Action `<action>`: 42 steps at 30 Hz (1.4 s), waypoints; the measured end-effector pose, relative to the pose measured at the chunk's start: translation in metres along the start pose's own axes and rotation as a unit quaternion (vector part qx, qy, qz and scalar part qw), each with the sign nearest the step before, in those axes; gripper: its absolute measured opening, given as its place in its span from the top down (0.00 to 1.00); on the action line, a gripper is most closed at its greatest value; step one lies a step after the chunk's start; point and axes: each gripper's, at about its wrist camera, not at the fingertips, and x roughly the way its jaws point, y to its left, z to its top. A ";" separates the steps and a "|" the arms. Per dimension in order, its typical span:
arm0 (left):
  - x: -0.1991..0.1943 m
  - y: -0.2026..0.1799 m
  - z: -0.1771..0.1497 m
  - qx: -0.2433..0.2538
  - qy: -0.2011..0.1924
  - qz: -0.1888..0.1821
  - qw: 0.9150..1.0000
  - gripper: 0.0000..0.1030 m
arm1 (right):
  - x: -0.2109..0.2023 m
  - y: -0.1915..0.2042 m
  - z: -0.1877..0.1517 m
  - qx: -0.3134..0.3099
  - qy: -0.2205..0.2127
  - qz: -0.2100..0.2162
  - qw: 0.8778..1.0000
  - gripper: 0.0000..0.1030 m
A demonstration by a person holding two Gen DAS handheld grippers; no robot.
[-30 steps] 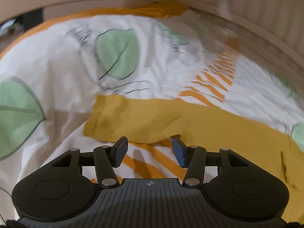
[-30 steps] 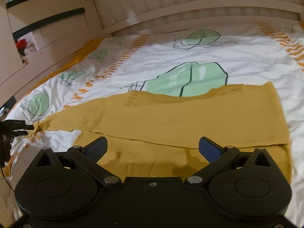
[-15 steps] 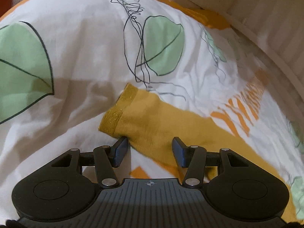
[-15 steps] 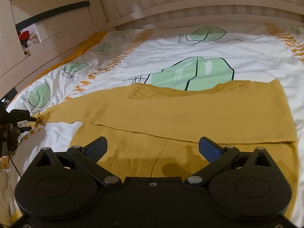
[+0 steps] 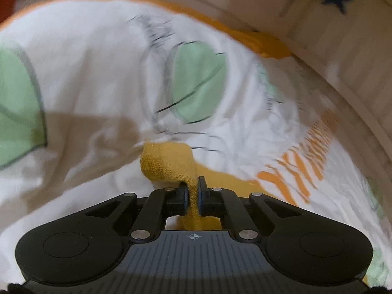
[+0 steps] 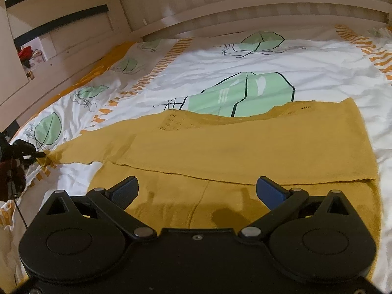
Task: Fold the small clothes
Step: 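Lift and fold the sleeve across the sweater body with the left tool, release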
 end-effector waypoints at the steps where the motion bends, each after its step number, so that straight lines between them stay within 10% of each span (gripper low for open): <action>1: -0.006 -0.009 0.002 0.014 0.000 -0.009 1.000 0.94 | -0.001 0.000 0.000 0.000 -0.001 0.000 1.000 0.01; 9: -0.070 -0.123 0.005 0.090 0.004 -0.144 0.985 0.94 | -0.008 -0.004 0.007 0.001 -0.012 -0.012 1.000 0.01; 19: -0.129 -0.286 -0.072 0.196 0.032 -0.301 0.933 0.94 | -0.028 -0.032 0.024 0.052 -0.030 -0.034 0.998 0.01; 32: -0.107 -0.393 -0.236 0.303 0.133 -0.359 0.873 0.88 | -0.046 -0.082 0.038 0.115 -0.050 -0.103 0.987 0.01; 35: -0.112 -0.397 -0.248 0.313 0.151 -0.371 0.861 0.66 | -0.049 -0.089 0.038 0.126 -0.052 -0.110 0.984 0.01; 42: -0.137 -0.378 -0.235 0.343 0.103 -0.375 0.855 0.56 | -0.050 -0.096 0.036 0.134 -0.054 -0.109 0.984 0.00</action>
